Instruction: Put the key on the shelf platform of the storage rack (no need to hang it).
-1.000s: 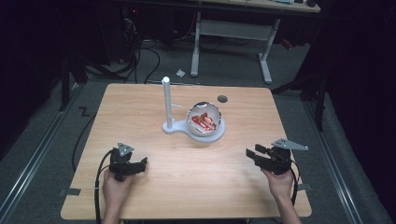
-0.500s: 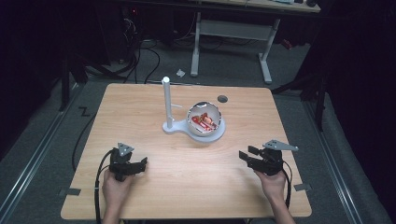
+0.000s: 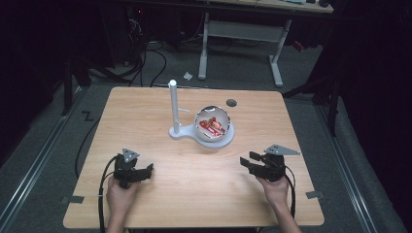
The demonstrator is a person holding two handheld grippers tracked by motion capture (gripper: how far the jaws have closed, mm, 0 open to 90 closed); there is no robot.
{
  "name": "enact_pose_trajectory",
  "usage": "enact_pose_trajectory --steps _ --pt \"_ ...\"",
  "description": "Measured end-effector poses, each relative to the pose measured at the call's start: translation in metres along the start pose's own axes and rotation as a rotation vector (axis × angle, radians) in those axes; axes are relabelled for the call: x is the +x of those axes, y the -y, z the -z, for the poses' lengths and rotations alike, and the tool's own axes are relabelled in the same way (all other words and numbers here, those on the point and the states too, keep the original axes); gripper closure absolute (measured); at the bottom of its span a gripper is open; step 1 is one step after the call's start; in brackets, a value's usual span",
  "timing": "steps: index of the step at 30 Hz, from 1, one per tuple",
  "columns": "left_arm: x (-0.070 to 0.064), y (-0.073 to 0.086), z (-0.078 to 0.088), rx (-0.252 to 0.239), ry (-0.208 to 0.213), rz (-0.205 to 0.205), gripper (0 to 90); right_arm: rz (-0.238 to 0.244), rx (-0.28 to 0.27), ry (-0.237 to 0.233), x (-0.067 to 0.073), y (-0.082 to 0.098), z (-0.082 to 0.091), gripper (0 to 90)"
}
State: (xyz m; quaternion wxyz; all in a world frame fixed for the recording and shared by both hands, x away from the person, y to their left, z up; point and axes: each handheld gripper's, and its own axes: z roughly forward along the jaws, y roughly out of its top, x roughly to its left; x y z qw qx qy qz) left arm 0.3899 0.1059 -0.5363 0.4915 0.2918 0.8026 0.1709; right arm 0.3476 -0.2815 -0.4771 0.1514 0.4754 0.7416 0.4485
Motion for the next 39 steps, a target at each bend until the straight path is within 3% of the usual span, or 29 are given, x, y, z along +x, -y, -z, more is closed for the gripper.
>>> enact_pose_trajectory --steps 22,26,32,39 --pt "0.000 0.000 0.000 0.000 0.000 -0.001 18.0 0.008 0.014 -0.015 0.005 0.003 -0.019 47.0" --pt "0.000 0.000 0.000 -0.001 0.000 -0.001 18.0 0.030 0.035 0.017 0.003 0.003 -0.026 47.1" --pt "0.000 0.000 0.000 0.000 0.000 0.000 18.0 0.012 0.059 0.055 -0.004 0.004 -0.033 47.2" --pt "0.000 0.000 0.000 0.000 0.000 0.000 18.0 0.030 0.089 0.090 -0.007 0.007 -0.038 47.2"
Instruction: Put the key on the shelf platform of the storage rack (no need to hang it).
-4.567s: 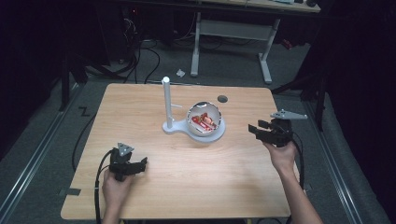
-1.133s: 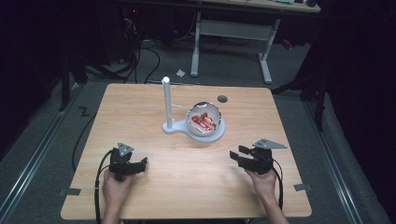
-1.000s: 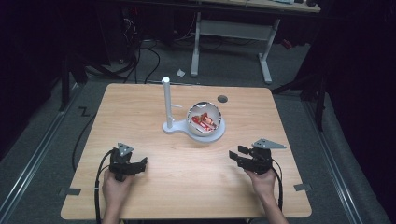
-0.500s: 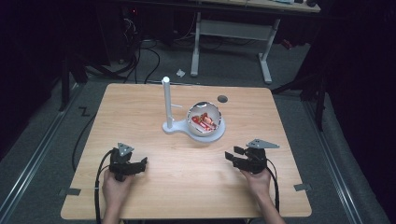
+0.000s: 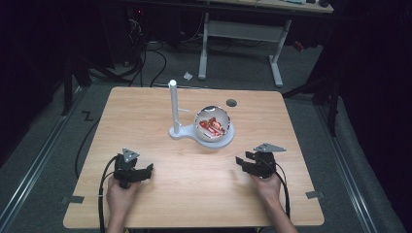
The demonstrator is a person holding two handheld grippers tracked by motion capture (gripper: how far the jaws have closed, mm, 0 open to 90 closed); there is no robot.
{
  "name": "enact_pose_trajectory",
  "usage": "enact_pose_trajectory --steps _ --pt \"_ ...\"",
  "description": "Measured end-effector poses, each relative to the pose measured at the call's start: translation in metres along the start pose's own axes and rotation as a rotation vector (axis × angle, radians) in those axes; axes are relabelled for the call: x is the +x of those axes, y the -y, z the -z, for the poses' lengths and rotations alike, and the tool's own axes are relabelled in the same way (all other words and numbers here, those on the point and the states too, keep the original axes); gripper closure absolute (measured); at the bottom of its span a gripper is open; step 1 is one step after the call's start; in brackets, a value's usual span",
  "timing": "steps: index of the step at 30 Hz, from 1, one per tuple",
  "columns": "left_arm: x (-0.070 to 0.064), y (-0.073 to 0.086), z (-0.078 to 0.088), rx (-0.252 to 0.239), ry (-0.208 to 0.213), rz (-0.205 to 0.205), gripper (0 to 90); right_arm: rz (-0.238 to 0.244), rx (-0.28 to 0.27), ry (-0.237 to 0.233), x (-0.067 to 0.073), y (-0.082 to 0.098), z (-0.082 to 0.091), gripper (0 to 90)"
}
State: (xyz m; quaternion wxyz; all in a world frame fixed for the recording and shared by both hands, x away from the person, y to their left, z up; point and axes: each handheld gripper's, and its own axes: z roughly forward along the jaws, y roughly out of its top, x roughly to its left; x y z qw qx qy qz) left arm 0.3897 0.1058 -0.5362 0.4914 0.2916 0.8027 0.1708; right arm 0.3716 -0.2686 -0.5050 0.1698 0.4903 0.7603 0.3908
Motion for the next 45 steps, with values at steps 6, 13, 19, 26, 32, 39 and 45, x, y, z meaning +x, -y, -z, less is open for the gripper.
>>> enact_pose_trajectory --steps 6,13,19,26,32,39,45 --pt "0.000 0.000 0.000 0.000 0.000 -0.001 17.9 0.028 0.027 0.041 -0.002 0.003 -0.006 46.8" --pt "0.000 0.000 0.000 0.000 0.000 0.000 18.0 0.048 0.058 0.075 -0.003 0.005 -0.011 45.4" --pt "0.000 0.000 0.000 0.000 0.001 -0.002 18.0 0.043 0.062 0.081 -0.006 0.007 -0.015 45.5" --pt "0.000 0.000 0.000 -0.001 0.000 0.003 17.9 0.050 0.062 0.103 -0.006 0.009 -0.017 45.5" --pt "-0.001 0.000 0.000 0.001 -0.005 0.012 17.9 0.060 0.075 0.107 -0.005 0.011 -0.022 44.9" --pt "-0.001 0.000 0.000 0.000 -0.004 0.012 17.9 0.086 0.069 0.121 -0.004 0.012 -0.024 41.1" --pt "-0.001 0.001 0.000 -0.001 -0.004 0.010 17.9 0.089 0.059 0.122 -0.004 0.013 -0.024 40.0"
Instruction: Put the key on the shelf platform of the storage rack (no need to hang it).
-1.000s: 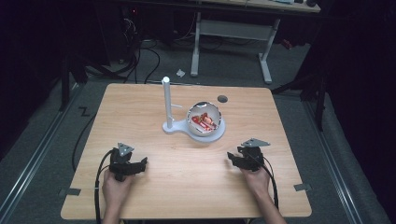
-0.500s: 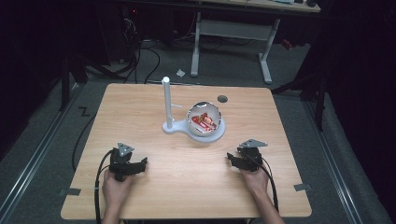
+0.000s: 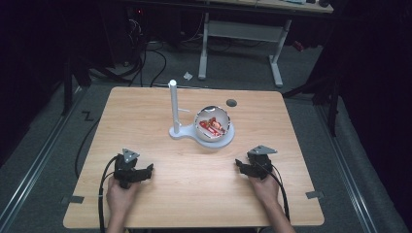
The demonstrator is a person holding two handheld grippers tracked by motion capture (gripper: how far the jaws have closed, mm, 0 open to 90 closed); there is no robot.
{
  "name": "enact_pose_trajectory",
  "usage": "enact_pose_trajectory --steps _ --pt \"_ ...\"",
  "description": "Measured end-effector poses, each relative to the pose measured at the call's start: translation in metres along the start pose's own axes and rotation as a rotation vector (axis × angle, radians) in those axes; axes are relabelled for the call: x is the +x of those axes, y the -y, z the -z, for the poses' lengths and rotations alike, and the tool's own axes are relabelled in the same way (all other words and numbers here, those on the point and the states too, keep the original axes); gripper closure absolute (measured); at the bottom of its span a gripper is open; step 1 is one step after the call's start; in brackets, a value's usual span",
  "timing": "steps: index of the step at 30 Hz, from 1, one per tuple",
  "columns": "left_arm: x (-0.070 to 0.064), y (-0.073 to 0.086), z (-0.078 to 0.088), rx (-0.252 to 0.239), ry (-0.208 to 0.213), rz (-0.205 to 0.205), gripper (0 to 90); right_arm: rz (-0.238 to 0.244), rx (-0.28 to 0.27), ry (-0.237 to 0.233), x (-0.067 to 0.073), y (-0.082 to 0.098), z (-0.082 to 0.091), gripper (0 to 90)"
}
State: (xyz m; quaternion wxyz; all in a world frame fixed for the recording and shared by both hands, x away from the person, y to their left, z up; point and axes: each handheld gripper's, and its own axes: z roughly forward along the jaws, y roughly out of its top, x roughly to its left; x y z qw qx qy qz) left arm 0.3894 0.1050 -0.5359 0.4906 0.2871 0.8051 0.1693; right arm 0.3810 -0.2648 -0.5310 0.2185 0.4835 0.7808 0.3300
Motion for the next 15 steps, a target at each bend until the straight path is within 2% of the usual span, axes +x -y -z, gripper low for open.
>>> enact_pose_trajectory --steps 15 --pt "0.0001 0.0001 0.0001 -0.002 0.000 -0.001 17.9 -0.002 0.001 0.003 -0.0001 0.0000 -0.0001 39.3"
